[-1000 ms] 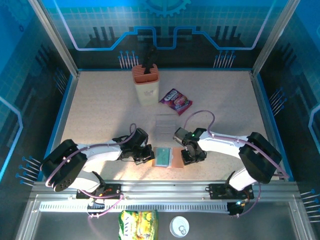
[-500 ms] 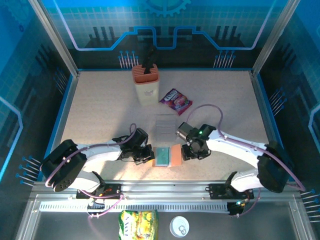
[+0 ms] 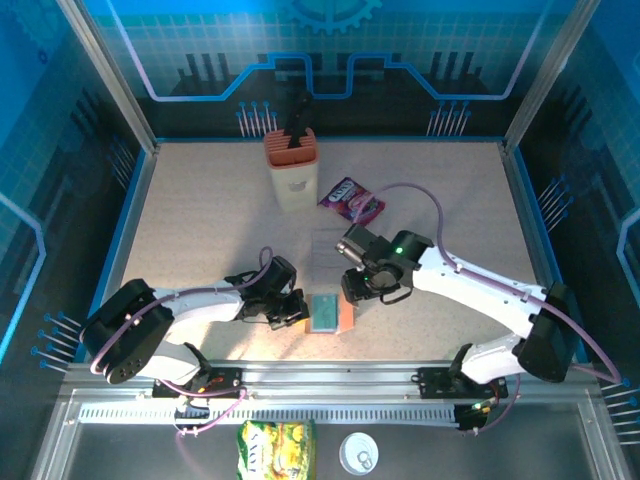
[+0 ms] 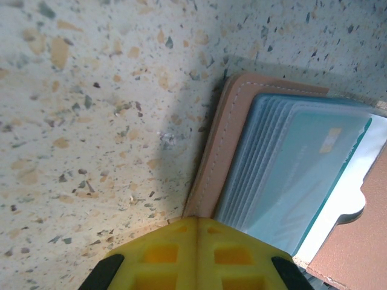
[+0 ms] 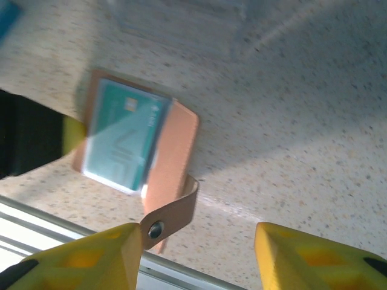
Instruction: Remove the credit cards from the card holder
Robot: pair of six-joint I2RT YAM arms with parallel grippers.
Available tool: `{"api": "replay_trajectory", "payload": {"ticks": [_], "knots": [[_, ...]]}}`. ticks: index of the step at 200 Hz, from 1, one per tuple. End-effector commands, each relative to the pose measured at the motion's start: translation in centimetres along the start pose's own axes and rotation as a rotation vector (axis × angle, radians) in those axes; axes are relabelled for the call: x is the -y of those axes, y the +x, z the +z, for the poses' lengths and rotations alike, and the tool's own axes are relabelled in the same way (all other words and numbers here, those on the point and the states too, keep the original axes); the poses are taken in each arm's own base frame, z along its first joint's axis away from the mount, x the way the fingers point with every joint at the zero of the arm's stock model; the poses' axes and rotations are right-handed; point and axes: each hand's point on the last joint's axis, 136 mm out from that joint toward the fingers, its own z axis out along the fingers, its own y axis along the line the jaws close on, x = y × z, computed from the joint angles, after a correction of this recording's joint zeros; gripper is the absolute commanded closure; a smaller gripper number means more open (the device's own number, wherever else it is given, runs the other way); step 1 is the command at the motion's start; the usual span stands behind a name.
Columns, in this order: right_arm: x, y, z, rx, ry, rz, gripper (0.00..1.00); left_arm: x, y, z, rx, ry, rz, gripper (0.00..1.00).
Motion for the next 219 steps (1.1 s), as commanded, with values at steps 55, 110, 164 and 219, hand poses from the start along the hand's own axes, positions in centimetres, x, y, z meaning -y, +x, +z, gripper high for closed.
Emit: {"api": "replay_trajectory", "payload": {"ticks": [55, 110, 164, 219], "knots": [[-15.5, 2.5, 2.8, -0.144, -0.431, -0.206, 0.55, -2.3, 1.3, 0.2, -0.048, -0.084, -0.028, 1.00], [-9.8, 4.0, 7.6, -0.226, -0.135, -0.120, 0.55, -2.6, 1.4, 0.1, -0.046, -0.091, -0.027, 1.00], [-4.7, 4.0, 7.1, -0.206, -0.048, -0.036, 0.55, -2.6, 1.5, 0.0, -0.044, -0.091, -0.028, 1.00], [-2.8, 4.2, 6.7, -0.195, -0.052, -0.017, 0.55, -2.6, 1.5, 0.0, -0.045, -0.089, -0.026, 1.00]]}}
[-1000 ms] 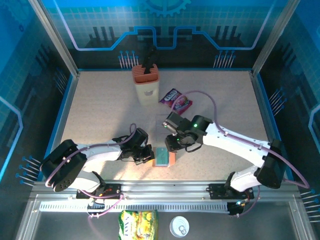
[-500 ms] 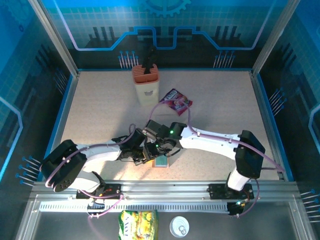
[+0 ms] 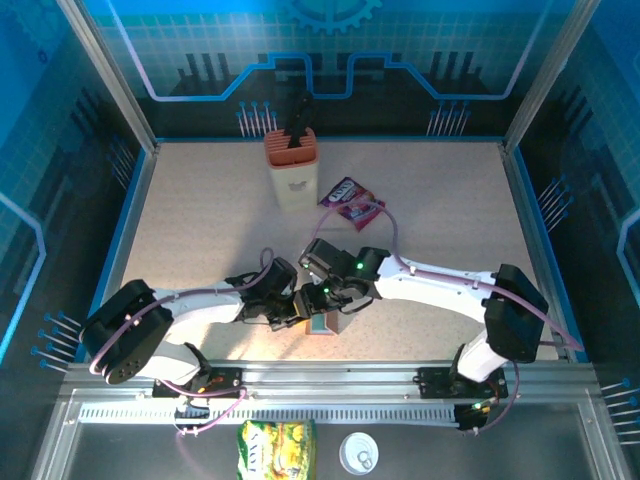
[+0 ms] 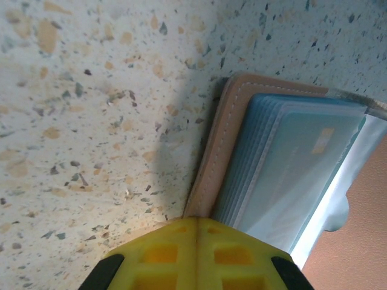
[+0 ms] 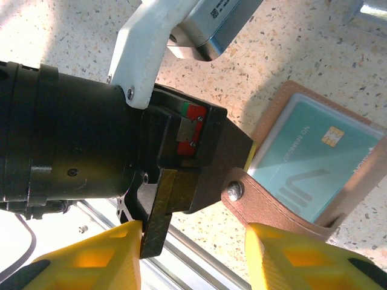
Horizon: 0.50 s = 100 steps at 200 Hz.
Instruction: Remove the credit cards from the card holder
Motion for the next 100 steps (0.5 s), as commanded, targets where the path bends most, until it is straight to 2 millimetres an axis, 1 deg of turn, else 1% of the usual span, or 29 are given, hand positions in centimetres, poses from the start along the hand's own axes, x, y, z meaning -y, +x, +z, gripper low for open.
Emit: {"api": "replay_trajectory", "payload": {"ticks": [1, 40, 54, 78, 100], "knots": [[7.3, 4.0, -0.4, -0.139, 0.256, 0.052, 0.55, -2.6, 1.3, 0.0, -0.049, -0.090, -0.034, 1.00], [7.7, 3.9, -0.8, -0.133, 0.280, 0.058, 0.53, -2.6, 1.3, -0.2, -0.044, -0.092, -0.032, 1.00], [7.5, 3.8, -1.0, -0.127, 0.270, 0.056, 0.53, -2.5, 1.2, -0.3, -0.041, -0.089, -0.032, 1.00], [6.0, 3.3, -1.6, -0.081, 0.177, 0.042, 0.53, -2.2, 1.2, -0.5, -0.038, -0.086, -0.025, 1.00], [4.8, 2.6, -2.8, -0.025, 0.097, 0.049, 0.52, -2.2, 1.2, -0.6, -0.038, -0.087, -0.023, 1.00]]}}
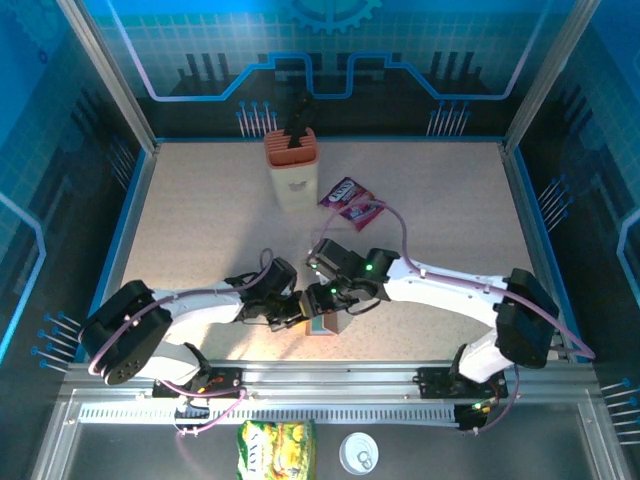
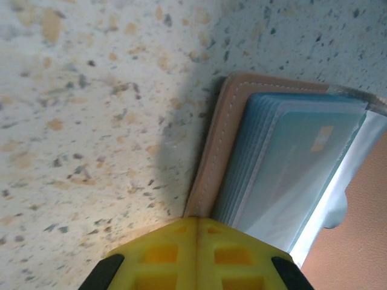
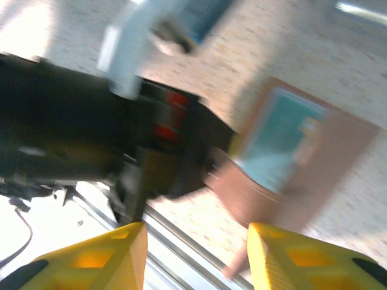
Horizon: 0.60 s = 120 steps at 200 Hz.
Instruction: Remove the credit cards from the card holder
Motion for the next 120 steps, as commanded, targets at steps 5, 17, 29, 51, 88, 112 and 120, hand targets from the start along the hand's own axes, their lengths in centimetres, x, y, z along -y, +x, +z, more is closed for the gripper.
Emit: {"api": "replay_trajectory", "payload": {"ticks": [5, 17, 29, 51, 88, 112, 120], "knots": [[3.4, 1.8, -1.7, -0.029, 0.079, 0.044, 0.52, -1.9, 0.9, -0.4, -0.031, -0.076, -0.018, 1.00], [3.4, 1.7, -2.2, -0.013, 0.074, 0.055, 0.52, -1.9, 1.0, -0.4, -0.034, -0.076, -0.019, 1.00], [3.7, 2.0, -2.1, -0.020, 0.087, 0.074, 0.52, -2.0, 1.0, -0.3, -0.034, -0.077, -0.020, 1.00], [3.8, 2.8, -1.0, -0.074, 0.102, 0.080, 0.46, -1.9, 0.9, -0.3, -0.034, -0.075, -0.019, 1.00], [2.8, 3.2, 1.0, -0.132, 0.141, 0.039, 0.31, -1.9, 0.9, -0.4, -0.032, -0.073, -0.017, 1.00], [3.3, 3.6, 2.4, -0.167, 0.191, 0.032, 0.30, -2.0, 0.9, -0.5, -0.029, -0.075, -0.017, 1.00], [3.6, 3.7, 2.7, -0.176, 0.212, 0.032, 0.30, -1.9, 0.9, -0.5, -0.029, -0.074, -0.016, 1.00]]}}
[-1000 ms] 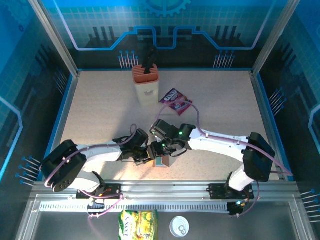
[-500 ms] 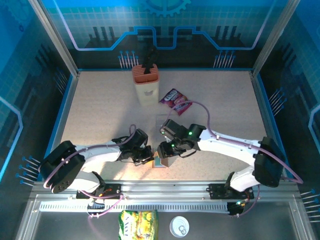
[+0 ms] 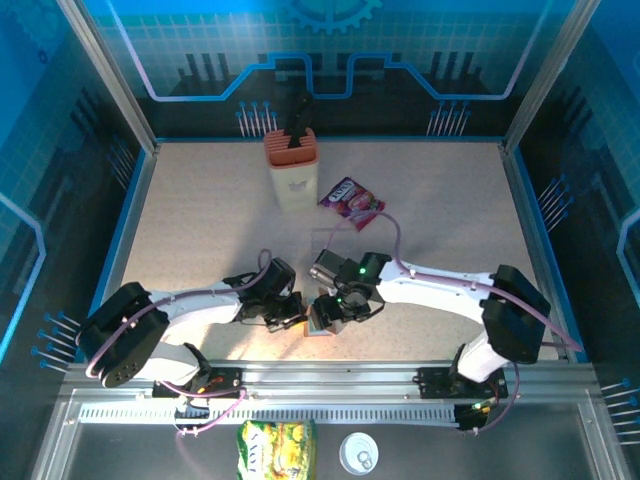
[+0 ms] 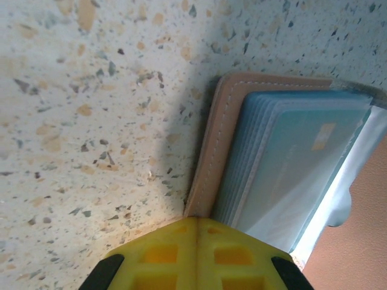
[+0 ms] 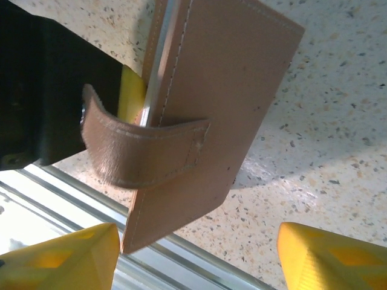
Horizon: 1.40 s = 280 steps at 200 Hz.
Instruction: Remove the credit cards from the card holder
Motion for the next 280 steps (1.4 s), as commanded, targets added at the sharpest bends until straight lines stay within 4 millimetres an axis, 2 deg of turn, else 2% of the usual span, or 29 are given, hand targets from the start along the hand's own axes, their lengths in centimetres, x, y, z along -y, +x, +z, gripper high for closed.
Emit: {"api": "replay_trajectory", "payload": {"ticks": [1, 23, 46, 80, 102, 131, 139, 142, 157, 186, 207, 227, 256, 280], "knots": [[0.5, 0.2, 0.6, -0.028, 0.064, 0.001, 0.30, -1.6, 0.7, -0.3, -0.023, -0.059, -0.015, 1.00], [1.8, 0.5, 0.8, -0.034, 0.132, 0.008, 0.32, -1.6, 0.7, -0.4, -0.019, -0.059, -0.014, 1.00], [3.5, 0.6, -0.3, -0.016, 0.178, 0.023, 0.35, -1.7, 0.7, -0.5, -0.015, -0.061, -0.015, 1.00], [6.0, 1.0, -1.9, 0.018, 0.160, 0.080, 0.43, -1.1, 0.5, -0.9, -0.007, -0.052, -0.005, 1.00], [7.1, 1.2, -1.8, 0.023, 0.117, 0.122, 0.51, -0.2, 0.3, -1.6, 0.003, -0.040, 0.009, 1.00], [7.6, 1.1, -1.1, 0.026, 0.038, 0.164, 0.66, 1.9, -0.2, -3.3, 0.032, -0.007, 0.042, 1.00], [7.1, 0.6, -1.2, 0.038, 0.002, 0.164, 0.71, 2.5, -0.4, -3.9, 0.040, 0.003, 0.052, 1.00], [7.5, 1.2, -0.7, 0.023, 0.006, 0.168, 0.72, 2.7, -0.4, -4.1, 0.045, 0.005, 0.056, 1.00], [7.2, 1.2, -0.4, 0.029, -0.025, 0.173, 0.81, 3.8, -0.6, -5.0, 0.059, 0.028, 0.073, 1.00], [6.8, 1.4, 0.2, 0.028, -0.065, 0.190, 0.90, 6.1, -0.7, -5.9, 0.057, 0.077, 0.098, 1.00], [6.7, 1.6, 0.7, 0.026, -0.087, 0.205, 0.92, 7.5, -0.3, -5.4, 0.036, 0.080, 0.126, 1.00], [6.9, 1.9, 1.2, 0.020, -0.094, 0.218, 0.93, 8.6, 0.2, -4.1, 0.009, 0.077, 0.152, 1.00], [7.1, 2.1, 1.7, 0.014, -0.090, 0.224, 0.92, 10.2, 0.8, -1.3, -0.034, 0.069, 0.184, 1.00], [7.2, 2.2, 2.0, 0.004, -0.086, 0.225, 0.92, 10.5, 1.3, 1.4, -0.090, 0.031, 0.197, 1.00]]}}
